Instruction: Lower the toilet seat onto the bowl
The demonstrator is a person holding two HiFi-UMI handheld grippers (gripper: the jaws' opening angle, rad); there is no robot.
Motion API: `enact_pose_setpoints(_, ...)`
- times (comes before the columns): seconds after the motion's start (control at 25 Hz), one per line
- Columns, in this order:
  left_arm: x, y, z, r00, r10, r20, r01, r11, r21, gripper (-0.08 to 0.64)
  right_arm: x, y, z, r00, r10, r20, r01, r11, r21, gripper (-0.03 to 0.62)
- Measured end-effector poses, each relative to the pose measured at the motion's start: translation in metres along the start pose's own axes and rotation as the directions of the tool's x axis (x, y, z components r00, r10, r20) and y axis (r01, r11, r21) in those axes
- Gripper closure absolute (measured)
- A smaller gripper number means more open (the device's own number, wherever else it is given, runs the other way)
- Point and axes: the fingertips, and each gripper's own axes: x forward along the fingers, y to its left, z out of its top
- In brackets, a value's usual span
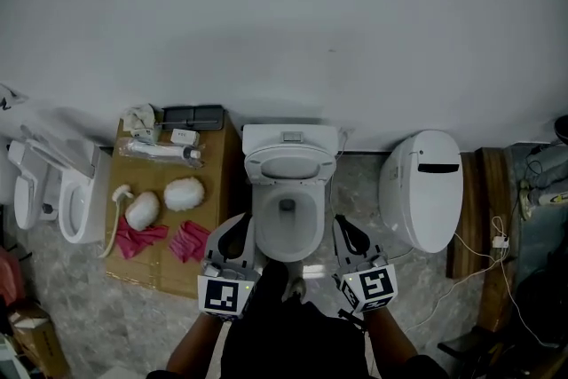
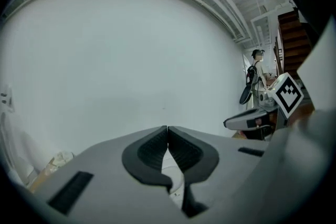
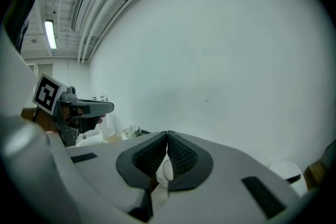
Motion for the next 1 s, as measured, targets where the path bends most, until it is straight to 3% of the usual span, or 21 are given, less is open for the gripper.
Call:
enact_pose_setpoints(0.2,0.062,0.015,-0.029,0.981,-0.181,-0.075,0.184,0.982,0.038,0.549,0.056,-0.016,-0.009,0.995,0.046,-0.09,-0.053,0.996,-0.073,0.565)
enact_pose_setpoints(0.4,0.118,0.035,-0.064,0.948,-0.257,-0.188,0.278,0.956,0.097,0.548,0.109,-0.03,-0.032,0.979,0.089,-0.184,-0.115,0.984,-0.136,0.561)
enact_pose_setpoints(0.52,0.152,0.043,-0.085,0.921,-0.295,-0.255,0.34,0.927,0.156,0.548,0.138,-0.037,-0.051,0.948,0.149,-0.281,-0.199,0.967,-0.16,0.56)
enact_pose_setpoints(0.6,0.172,0.044,-0.103,0.887,-0.327,-0.325,0.403,0.893,0.2,0.527,0.155,-0.04,-0.064,0.919,0.198,-0.341,-0.263,0.952,-0.158,0.558)
enact_pose_setpoints(0.72,0.197,0.047,-0.135,0.821,-0.361,-0.441,0.496,0.834,0.24,0.419,0.177,-0.05,-0.088,0.874,0.223,-0.431,-0.32,0.933,-0.167,0.545)
enact_pose_setpoints(0.88,0.224,0.053,-0.176,0.735,-0.383,-0.56,0.595,0.76,0.261,0.416,0.2,-0.069,-0.129,0.807,0.182,-0.562,-0.375,0.892,-0.25,0.477)
enact_pose_setpoints(1.0,0.243,0.057,-0.199,0.697,-0.38,-0.608,0.631,0.728,0.268,0.416,0.219,-0.081,-0.159,0.762,0.165,-0.626,-0.44,0.841,-0.314,0.477)
